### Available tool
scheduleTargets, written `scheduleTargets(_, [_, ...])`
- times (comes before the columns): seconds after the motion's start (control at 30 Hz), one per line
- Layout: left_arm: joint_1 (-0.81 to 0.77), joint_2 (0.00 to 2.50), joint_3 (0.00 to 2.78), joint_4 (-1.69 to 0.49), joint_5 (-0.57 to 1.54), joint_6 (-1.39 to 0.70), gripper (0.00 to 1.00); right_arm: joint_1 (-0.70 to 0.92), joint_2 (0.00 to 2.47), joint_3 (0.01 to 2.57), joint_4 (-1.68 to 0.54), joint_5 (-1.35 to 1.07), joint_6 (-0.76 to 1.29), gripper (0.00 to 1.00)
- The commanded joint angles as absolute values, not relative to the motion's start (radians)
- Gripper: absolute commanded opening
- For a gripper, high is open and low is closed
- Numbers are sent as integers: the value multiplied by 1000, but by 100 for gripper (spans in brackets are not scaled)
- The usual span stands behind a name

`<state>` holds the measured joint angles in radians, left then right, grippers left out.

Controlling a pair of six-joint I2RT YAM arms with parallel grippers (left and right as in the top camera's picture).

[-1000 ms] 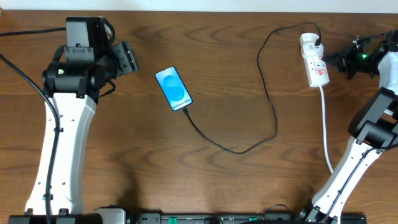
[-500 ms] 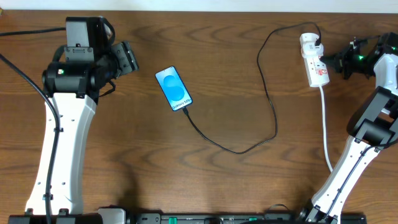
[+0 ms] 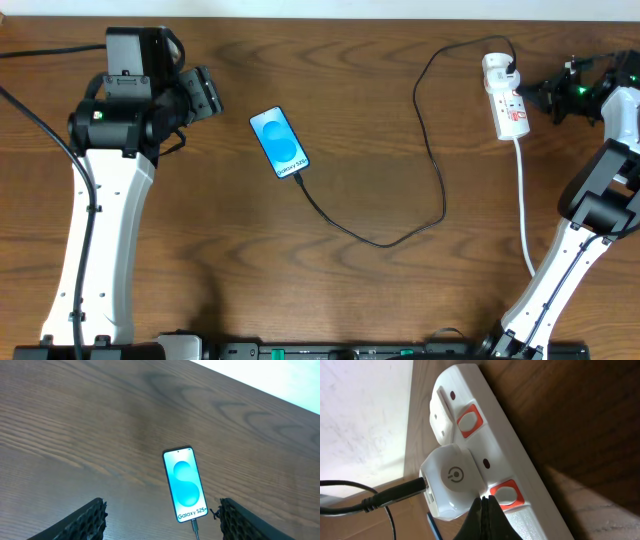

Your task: Plug charger to phone and switch on socket

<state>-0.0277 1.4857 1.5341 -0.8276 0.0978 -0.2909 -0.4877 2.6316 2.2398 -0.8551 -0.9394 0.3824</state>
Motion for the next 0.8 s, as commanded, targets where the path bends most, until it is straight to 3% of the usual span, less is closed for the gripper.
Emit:
scheduleTargets(0.0, [-23,1496,1535,-830,85,-285,73,-470,2651,2262,-855,-952,388,1])
scheduleTargets(0.77, [-23,1496,1535,-829,85,-285,73,-444,2666,2262,-883,-862,388,1])
